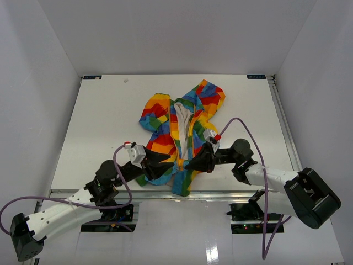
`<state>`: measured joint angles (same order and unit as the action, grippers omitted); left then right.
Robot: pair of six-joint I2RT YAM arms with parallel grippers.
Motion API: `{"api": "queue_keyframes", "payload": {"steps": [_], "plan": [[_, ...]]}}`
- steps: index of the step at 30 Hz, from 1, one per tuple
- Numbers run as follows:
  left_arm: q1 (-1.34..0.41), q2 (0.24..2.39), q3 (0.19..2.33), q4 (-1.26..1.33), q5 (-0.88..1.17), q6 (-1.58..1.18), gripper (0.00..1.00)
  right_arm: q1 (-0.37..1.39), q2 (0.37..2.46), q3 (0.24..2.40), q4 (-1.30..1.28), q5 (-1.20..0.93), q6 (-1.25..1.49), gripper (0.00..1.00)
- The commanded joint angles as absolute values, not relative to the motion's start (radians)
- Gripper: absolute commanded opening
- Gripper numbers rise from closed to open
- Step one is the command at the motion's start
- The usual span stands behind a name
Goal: Zip up the jacket
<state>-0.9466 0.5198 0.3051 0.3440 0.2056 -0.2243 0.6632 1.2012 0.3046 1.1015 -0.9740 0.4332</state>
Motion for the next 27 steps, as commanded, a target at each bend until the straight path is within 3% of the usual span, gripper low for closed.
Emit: {"api": "queue_keyframes", "payload": {"steps": [1, 5, 11, 27], "plan": [[-0.953, 0.536, 0.372, 0.183, 0.105, -0.443, 0.50, 0.670, 1.173, 0.303, 1.146, -0.967, 0.410, 0.08], [-0.953, 0.531, 0.397, 0.078, 0.023, -0.584, 0.54, 0.669, 1.172, 0.301, 1.147, -0.966, 0.411, 0.08], [-0.953, 0.532, 0.371, 0.097, 0.058, -0.657, 0.57, 0.669, 1.169, 0.299, 1.151, -0.966, 0.413, 0.08], [-0.953, 0.663, 0.356, 0.148, 0.117, -0.694, 0.52, 0.670, 1.167, 0.291, 1.154, -0.964, 0.413, 0.08]]}}
